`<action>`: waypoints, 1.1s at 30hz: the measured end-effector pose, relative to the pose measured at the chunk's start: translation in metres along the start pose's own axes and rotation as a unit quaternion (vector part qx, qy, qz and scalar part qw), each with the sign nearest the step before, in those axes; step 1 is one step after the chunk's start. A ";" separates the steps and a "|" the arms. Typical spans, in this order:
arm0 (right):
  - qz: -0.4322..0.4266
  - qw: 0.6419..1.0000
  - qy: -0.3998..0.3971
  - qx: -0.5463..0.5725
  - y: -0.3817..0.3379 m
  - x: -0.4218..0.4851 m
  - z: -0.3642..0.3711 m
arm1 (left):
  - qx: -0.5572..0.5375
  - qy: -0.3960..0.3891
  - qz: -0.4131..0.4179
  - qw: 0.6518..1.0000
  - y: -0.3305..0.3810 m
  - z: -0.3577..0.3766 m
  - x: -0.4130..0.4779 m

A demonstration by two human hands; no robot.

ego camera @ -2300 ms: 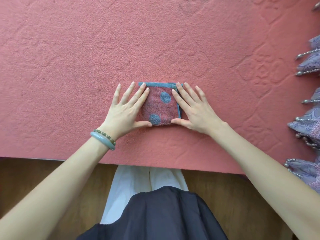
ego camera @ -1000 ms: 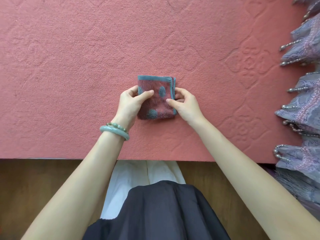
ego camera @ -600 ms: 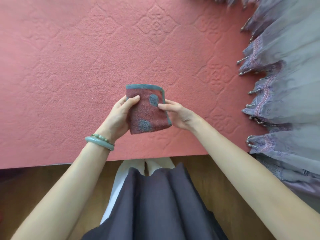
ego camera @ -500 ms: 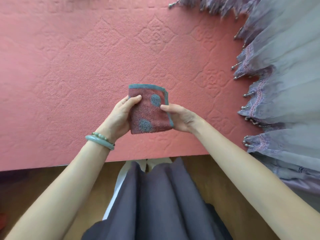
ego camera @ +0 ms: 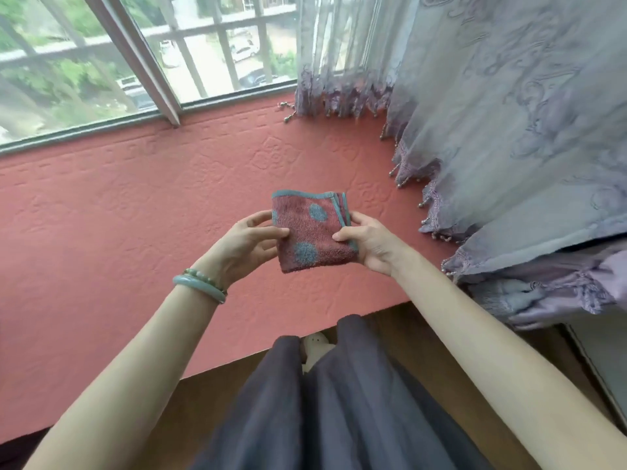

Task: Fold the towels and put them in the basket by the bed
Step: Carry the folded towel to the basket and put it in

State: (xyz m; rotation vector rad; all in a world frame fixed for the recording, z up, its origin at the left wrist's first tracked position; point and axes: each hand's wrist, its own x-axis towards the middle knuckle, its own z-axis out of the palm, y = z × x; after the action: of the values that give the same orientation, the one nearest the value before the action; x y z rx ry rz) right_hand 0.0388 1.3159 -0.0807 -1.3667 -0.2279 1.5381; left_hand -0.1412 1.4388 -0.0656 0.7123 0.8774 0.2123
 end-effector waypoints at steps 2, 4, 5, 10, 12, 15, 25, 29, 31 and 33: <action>-0.018 0.999 0.031 -0.005 0.000 -0.022 0.000 | 0.049 -0.013 -0.016 0.999 0.006 0.009 -0.008; -0.035 0.997 0.066 -0.002 0.003 -0.048 -0.001 | 0.112 -0.029 -0.030 0.993 0.009 0.023 -0.017; -0.041 0.996 0.083 0.005 0.005 -0.061 -0.002 | 0.140 -0.043 -0.032 0.989 0.011 0.032 -0.021; -0.073 0.984 0.154 0.055 0.021 -0.135 -0.014 | 0.239 -0.146 -0.028 0.960 0.006 0.079 -0.043; -0.099 0.975 0.183 0.077 0.028 -0.170 -0.019 | 0.266 -0.201 -0.040 0.942 -0.001 0.100 -0.049; -0.140 0.960 0.209 0.122 0.042 -0.227 -0.027 | 0.299 -0.275 -0.059 0.912 -0.018 0.138 -0.059; -0.212 0.889 0.330 0.238 0.102 -0.390 -0.066 | 0.365 -0.458 -0.143 0.798 -0.096 0.284 -0.115; -0.232 0.854 0.368 0.285 0.123 -0.448 -0.093 | 0.391 -0.509 -0.167 0.748 -0.132 0.346 -0.132; -0.241 0.840 0.385 0.297 0.133 -0.477 -0.107 | 0.394 -0.534 -0.180 0.726 -0.154 0.377 -0.143; -0.247 0.826 0.406 0.304 0.143 -0.506 -0.122 | 0.397 -0.563 -0.186 0.701 -0.178 0.408 -0.154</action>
State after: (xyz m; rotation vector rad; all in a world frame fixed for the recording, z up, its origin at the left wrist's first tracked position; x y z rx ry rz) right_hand -0.0221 0.8092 0.0965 -1.1822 0.3935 0.4304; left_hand 0.0529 1.0392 0.0912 1.2195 -0.1755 -0.9774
